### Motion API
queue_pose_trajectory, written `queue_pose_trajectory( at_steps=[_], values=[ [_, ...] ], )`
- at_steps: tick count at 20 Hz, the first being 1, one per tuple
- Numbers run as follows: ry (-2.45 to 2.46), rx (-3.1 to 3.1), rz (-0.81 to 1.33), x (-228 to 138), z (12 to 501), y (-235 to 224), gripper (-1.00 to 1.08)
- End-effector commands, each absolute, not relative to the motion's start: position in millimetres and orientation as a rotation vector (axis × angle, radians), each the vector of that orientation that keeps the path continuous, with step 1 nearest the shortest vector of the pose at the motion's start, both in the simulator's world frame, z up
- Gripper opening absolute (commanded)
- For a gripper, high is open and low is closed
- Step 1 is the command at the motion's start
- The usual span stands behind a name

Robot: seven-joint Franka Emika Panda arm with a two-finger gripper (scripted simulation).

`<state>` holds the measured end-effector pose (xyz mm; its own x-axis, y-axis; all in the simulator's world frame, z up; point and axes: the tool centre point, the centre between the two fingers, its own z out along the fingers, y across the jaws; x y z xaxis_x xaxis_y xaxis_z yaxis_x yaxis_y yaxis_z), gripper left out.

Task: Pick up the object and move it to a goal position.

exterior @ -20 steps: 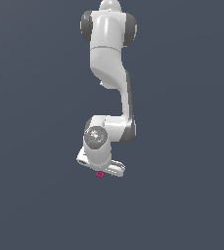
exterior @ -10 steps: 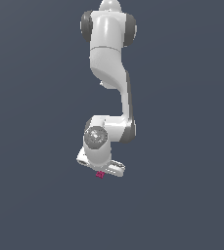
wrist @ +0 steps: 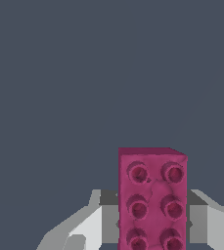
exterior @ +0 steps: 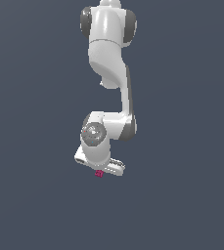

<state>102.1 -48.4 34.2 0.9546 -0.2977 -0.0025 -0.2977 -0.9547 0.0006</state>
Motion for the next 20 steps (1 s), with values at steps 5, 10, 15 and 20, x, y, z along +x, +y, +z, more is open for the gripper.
queue_pose_trajectory(
  at_steps=[5, 10, 15, 20],
  values=[
    [-0.473, 3.106, -0.001, 110.6, 86.5, -55.5, -1.0],
    [-0.473, 3.106, -0.001, 118.9, 136.9, -62.4, -1.0],
    [-0.474, 3.105, 0.0, 127.8, 186.3, -69.3, -1.0],
    [-0.474, 3.105, 0.0, 135.8, 225.2, -74.8, -1.0]
  ],
)
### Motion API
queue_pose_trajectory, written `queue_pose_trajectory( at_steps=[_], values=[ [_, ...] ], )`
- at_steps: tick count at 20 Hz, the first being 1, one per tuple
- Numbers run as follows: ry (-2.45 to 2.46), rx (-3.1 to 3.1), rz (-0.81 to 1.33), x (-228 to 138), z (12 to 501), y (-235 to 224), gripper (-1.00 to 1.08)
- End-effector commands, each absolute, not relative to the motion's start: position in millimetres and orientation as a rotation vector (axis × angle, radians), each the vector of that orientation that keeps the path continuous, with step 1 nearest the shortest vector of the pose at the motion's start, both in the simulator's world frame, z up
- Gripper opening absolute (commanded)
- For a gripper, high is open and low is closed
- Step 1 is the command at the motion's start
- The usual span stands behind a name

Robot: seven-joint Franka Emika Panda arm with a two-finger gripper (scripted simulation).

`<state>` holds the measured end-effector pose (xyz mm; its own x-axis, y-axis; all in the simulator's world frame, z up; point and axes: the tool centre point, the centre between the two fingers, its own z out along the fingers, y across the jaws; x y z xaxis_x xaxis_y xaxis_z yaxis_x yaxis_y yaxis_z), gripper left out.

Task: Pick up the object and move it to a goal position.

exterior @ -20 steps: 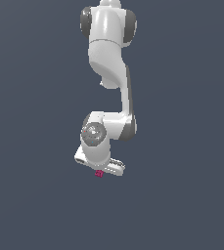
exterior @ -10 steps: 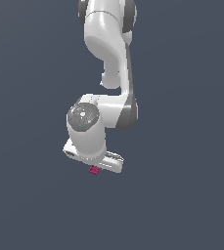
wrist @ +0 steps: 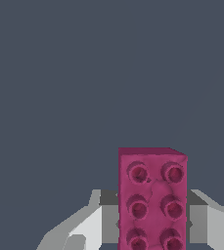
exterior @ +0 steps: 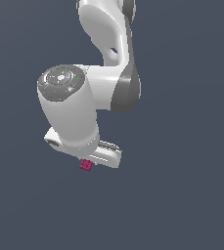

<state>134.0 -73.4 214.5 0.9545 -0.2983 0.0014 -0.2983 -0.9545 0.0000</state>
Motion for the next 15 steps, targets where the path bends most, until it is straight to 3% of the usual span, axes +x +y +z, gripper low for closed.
queue_pose_trajectory(
  at_steps=[1, 15],
  values=[
    [-0.474, 3.105, 0.0, 137.1, 231.0, -75.6, -1.0],
    [-0.474, 3.105, 0.0, 145.3, 261.1, -80.0, -1.0]
  ],
)
